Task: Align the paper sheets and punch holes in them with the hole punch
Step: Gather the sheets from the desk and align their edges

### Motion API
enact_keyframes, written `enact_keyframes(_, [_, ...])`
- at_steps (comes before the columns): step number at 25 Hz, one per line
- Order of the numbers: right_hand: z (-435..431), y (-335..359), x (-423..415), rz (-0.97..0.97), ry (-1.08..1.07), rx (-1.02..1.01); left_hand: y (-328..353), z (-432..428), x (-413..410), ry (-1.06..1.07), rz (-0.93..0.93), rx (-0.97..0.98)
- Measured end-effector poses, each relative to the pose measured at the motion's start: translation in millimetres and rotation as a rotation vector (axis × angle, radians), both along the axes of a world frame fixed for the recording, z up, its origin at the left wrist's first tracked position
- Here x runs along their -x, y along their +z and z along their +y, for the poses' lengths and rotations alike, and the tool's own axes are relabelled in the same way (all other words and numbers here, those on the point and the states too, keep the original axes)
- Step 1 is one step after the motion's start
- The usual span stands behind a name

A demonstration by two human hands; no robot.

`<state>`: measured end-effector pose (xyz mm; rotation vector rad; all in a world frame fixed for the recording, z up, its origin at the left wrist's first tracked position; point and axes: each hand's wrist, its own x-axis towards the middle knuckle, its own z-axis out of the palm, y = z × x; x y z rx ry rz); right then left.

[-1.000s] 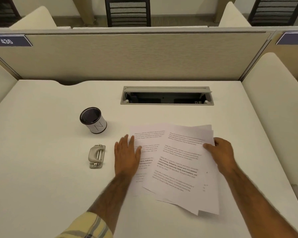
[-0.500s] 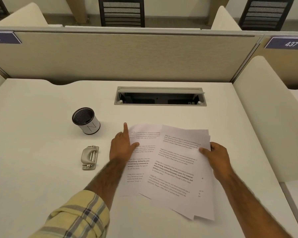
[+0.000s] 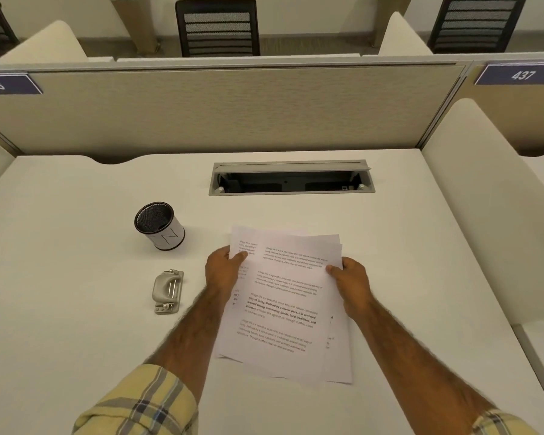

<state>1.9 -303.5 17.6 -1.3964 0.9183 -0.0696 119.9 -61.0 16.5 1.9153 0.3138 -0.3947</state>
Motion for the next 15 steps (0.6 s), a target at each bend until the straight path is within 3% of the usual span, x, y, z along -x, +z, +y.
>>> enact_keyframes(2, [8,-1,-5,0.008,-0.005,-0.027,3,4,5,-0.003,0.168,0.154])
enact_keyframes(5, [16,-1,-9,0.006,-0.003,-0.058,6,6,12,-0.133,0.256,0.167])
enact_keyframes(10, [15,14,-11,-0.055,-0.020,-0.051,34,0,18,-0.239,0.166,0.195])
enact_keyframes(15, [0,52,-2,-0.232,0.134,-0.250,78,12,14,-0.266,0.041,0.392])
